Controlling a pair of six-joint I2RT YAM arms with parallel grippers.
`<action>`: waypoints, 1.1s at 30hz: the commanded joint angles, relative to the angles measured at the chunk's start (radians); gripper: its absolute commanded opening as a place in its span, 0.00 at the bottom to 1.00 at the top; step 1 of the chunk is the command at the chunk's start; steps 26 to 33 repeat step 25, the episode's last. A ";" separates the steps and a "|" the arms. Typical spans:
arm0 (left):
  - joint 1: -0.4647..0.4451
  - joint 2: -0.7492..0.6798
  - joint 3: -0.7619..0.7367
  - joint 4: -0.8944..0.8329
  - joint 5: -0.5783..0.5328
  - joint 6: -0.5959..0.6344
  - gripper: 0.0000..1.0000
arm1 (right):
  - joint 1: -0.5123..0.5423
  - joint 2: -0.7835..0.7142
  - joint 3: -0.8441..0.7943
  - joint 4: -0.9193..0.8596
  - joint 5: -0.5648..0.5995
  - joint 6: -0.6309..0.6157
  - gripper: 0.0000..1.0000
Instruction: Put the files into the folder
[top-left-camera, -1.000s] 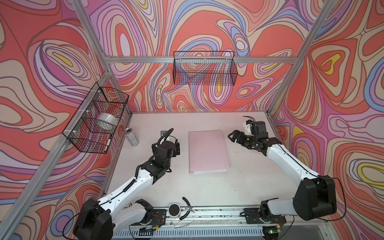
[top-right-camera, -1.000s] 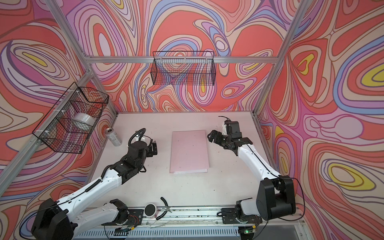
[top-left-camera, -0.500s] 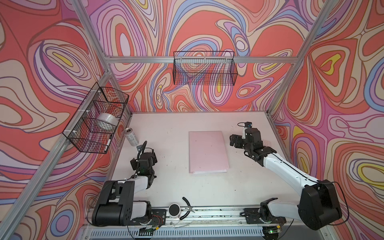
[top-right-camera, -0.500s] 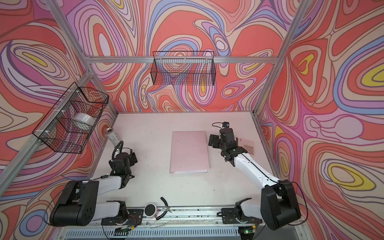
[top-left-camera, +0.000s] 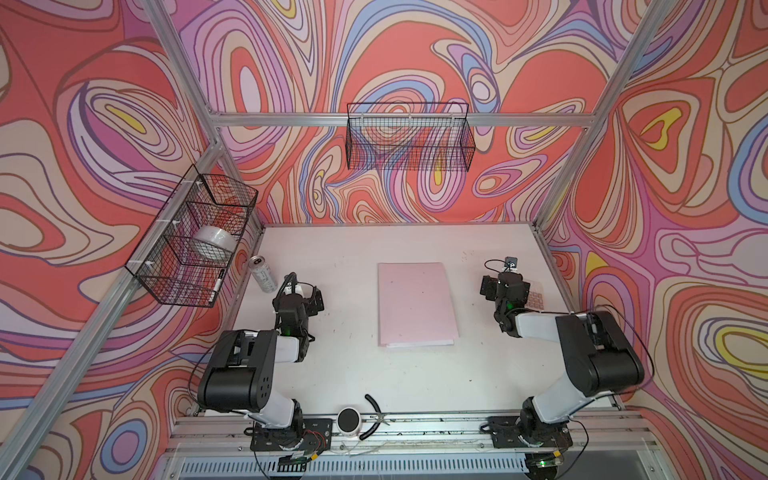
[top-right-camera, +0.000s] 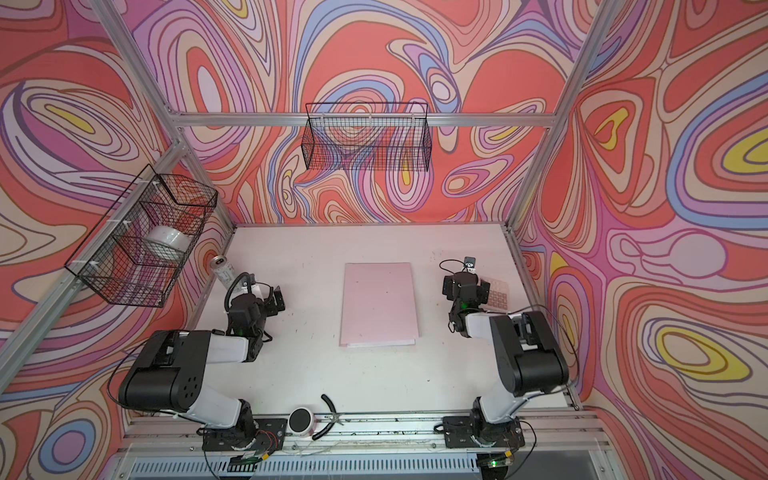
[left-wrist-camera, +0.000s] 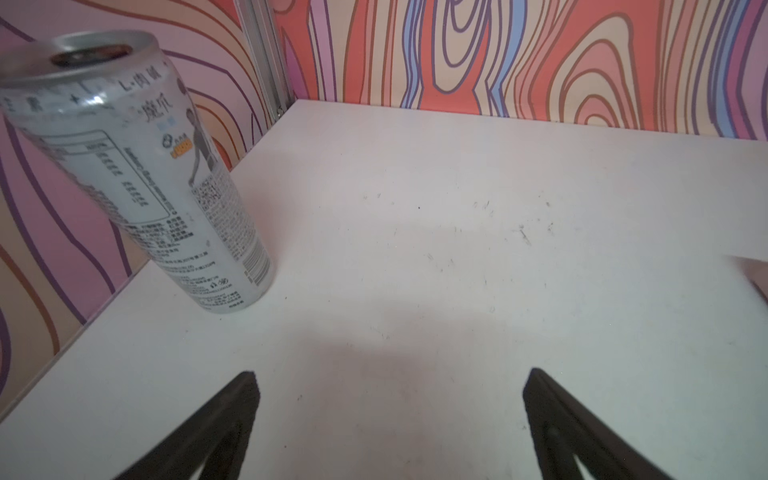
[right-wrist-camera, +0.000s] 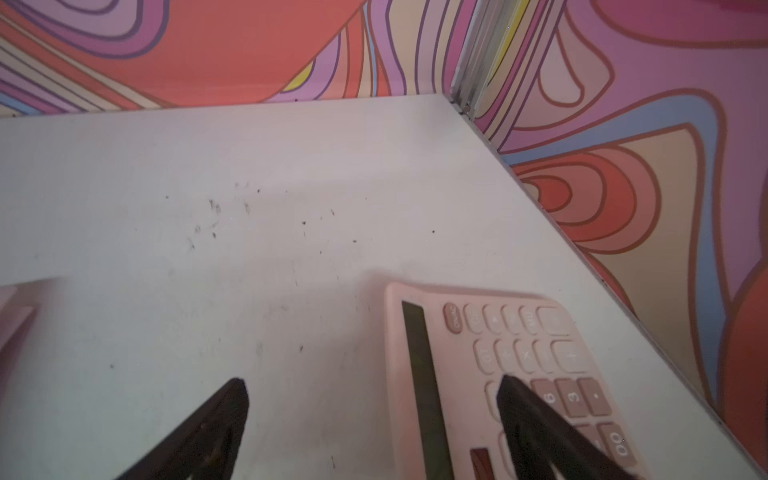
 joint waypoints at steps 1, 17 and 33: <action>-0.003 -0.004 0.015 -0.012 0.004 0.020 1.00 | -0.057 0.002 -0.087 0.305 -0.109 -0.002 0.99; -0.006 -0.001 0.008 -0.003 0.005 0.022 1.00 | -0.064 0.055 -0.065 0.322 -0.138 -0.015 0.99; -0.006 0.001 0.007 0.007 0.004 0.022 1.00 | -0.064 0.053 -0.070 0.331 -0.147 -0.017 0.99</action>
